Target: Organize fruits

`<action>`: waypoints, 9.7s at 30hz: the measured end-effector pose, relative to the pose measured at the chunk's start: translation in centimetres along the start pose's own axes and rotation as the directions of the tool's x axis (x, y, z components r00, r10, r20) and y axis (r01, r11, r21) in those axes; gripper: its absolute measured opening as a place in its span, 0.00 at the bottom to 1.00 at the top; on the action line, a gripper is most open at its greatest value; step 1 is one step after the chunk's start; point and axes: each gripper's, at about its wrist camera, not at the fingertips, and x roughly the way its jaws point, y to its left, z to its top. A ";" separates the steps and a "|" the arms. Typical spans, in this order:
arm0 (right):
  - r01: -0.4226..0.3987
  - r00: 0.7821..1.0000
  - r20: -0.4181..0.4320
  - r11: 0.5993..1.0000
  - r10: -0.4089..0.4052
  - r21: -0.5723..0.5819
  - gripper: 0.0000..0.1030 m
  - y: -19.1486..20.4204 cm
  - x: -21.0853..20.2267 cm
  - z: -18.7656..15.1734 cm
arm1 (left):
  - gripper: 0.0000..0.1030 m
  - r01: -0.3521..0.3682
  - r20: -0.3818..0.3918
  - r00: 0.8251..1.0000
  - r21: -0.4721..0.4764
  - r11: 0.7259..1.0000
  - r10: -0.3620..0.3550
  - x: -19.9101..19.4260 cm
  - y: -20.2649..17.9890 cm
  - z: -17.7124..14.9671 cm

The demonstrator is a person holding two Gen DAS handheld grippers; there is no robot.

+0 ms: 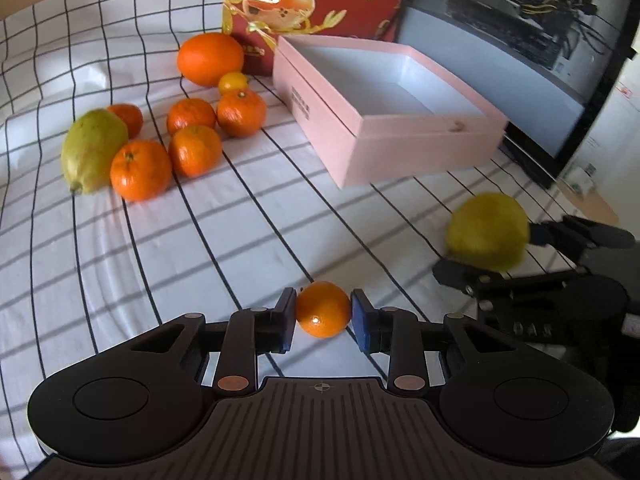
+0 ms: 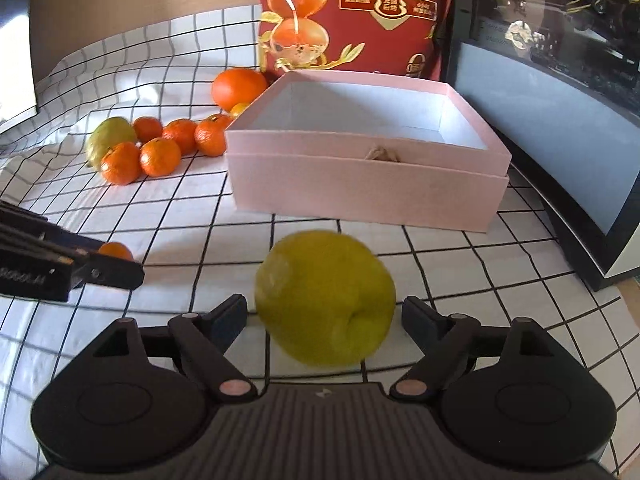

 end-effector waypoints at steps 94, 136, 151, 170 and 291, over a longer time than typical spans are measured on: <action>0.119 0.992 0.015 0.909 -0.123 -0.401 0.76 2.1 5.5 15.9 | 0.33 -0.109 0.154 0.964 -0.511 0.853 0.215 -3.6 10.8 0.2; -0.157 0.986 -0.101 0.933 0.131 -0.323 0.44 11.2 0.8 6.3 | 0.34 -0.101 0.160 0.979 -0.163 0.981 0.127 0.8 9.3 6.6; 0.002 1.000 -0.031 0.994 -0.005 -0.110 0.46 4.5 0.3 4.0 | 0.48 -0.181 0.045 0.981 -0.111 0.977 0.187 6.8 8.0 10.1; 0.000 0.998 -0.058 1.000 -0.001 -0.021 0.89 3.2 2.4 2.5 | 0.47 -0.138 0.035 0.989 -0.160 0.977 0.145 0.3 5.3 2.4; -0.028 0.983 -0.181 0.988 0.001 -0.150 0.59 -7.4 9.2 14.2 | 0.47 -0.038 -0.004 0.999 0.013 0.999 0.038 13.3 -3.6 23.8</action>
